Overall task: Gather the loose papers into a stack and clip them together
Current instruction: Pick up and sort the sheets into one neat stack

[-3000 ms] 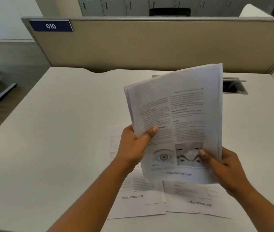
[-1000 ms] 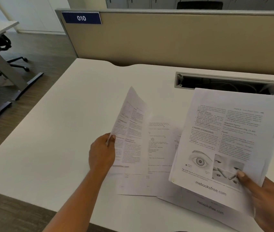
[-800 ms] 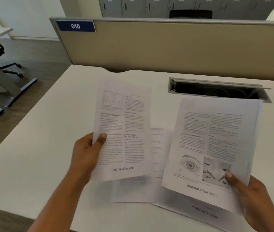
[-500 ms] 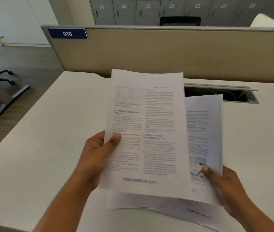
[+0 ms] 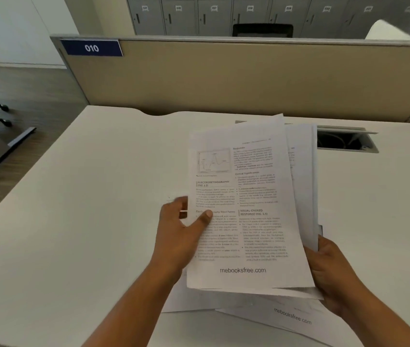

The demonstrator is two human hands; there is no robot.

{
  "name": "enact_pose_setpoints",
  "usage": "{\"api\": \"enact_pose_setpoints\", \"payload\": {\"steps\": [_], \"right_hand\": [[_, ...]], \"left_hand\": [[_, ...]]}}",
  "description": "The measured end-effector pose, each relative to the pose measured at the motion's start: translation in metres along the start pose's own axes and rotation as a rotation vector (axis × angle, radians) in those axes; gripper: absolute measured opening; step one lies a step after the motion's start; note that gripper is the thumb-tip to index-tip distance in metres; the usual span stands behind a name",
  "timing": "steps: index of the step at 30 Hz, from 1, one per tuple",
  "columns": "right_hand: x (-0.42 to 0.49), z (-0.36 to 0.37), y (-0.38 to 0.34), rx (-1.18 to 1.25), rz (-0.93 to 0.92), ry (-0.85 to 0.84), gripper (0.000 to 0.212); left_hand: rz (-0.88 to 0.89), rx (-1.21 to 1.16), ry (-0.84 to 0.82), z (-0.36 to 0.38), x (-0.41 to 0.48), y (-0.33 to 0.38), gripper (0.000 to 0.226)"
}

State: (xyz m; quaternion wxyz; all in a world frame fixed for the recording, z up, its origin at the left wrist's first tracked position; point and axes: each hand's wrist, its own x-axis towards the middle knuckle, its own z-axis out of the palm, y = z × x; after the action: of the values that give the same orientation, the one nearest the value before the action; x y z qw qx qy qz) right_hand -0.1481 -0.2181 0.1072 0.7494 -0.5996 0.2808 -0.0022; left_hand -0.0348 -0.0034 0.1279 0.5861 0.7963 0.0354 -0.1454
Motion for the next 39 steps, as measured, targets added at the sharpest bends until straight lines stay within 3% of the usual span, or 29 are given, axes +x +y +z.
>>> {"api": "enact_pose_setpoints", "payload": {"steps": [2,6,10,14,21,24,26,30,35,39], "right_hand": [[-0.001,0.001,-0.001,0.000,0.004,-0.019,0.021],[-0.001,0.000,-0.004,-0.119,-0.007,-0.062,0.019],[0.001,-0.003,-0.006,-0.130,-0.014,-0.054,0.021],[0.006,-0.009,-0.005,-0.025,0.037,-0.016,0.052],[0.011,-0.006,0.000,-0.074,-0.058,0.056,0.021],[0.011,-0.011,0.005,-0.066,-0.013,0.100,0.019],[0.009,-0.017,0.009,-0.043,0.006,0.138,0.018],[0.006,-0.026,0.015,-0.043,0.012,0.172,0.017],[0.004,-0.034,0.020,-0.029,0.004,0.162,0.028],[0.004,-0.032,0.021,-0.009,0.016,0.153,0.016]], "left_hand": [[-0.074,-0.122,-0.083,-0.002,0.002,0.002,0.042],[-0.167,-0.322,-0.278,-0.001,0.004,0.005,0.033],[-0.122,-0.326,-0.249,0.003,0.005,0.001,0.038],[-0.080,-0.336,-0.225,0.004,0.005,-0.002,0.039],[-0.028,-0.178,-0.170,0.006,0.010,-0.014,0.036],[-0.065,0.020,0.006,0.001,0.018,-0.031,0.033],[-0.079,0.291,0.112,-0.007,0.023,-0.048,0.046],[-0.172,0.807,0.174,-0.025,0.023,-0.079,0.068],[-0.265,1.065,0.122,-0.029,0.020,-0.100,0.081],[-0.311,1.108,0.061,-0.023,0.019,-0.107,0.102]]}}
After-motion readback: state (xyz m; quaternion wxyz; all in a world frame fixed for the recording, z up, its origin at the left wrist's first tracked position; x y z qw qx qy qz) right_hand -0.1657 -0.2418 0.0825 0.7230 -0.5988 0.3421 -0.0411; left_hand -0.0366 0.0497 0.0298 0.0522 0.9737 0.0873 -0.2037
